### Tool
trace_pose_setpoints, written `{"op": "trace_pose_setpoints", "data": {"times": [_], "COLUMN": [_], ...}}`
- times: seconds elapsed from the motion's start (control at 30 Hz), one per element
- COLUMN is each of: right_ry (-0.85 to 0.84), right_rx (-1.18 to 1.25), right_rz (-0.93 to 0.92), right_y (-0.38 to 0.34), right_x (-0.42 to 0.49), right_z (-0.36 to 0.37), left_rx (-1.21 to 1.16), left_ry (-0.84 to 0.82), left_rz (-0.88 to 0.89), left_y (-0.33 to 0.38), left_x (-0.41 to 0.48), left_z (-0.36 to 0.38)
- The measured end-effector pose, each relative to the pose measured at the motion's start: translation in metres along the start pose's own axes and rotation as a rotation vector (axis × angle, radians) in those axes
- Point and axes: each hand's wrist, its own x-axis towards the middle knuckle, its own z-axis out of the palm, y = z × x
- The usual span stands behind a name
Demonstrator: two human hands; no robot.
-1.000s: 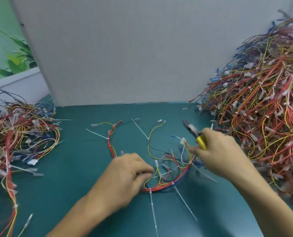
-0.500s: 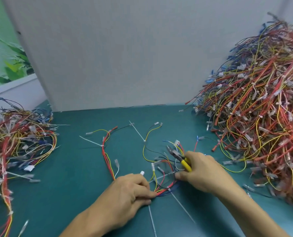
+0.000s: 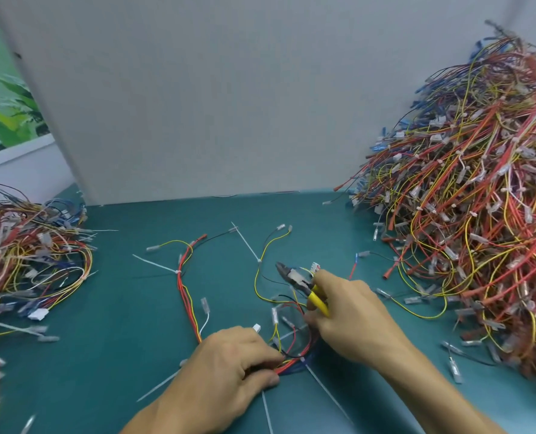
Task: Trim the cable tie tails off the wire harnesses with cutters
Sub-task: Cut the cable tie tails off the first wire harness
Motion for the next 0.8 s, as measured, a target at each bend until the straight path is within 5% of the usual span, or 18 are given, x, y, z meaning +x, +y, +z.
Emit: {"op": "trace_pose_setpoints", "data": {"times": [0.2, 0.53, 0.8], "right_ry": [-0.102, 0.087, 0.064], "right_rx": [-0.023, 0.457, 0.434], "right_rz": [-0.035, 0.16, 0.107], "right_y": [-0.003, -0.005, -0.019], "right_x": [-0.001, -0.005, -0.014], "right_z": [-0.001, -0.011, 0.001], "left_rx": [0.051, 0.157, -0.451], "left_ry": [0.004, 0.295, 0.218], "left_rz": [0.019, 0.16, -0.329], "left_y": [-0.001, 0.006, 0.015], "left_x": [0.0, 0.01, 0.02], "left_z": [0.002, 0.012, 0.015]}}
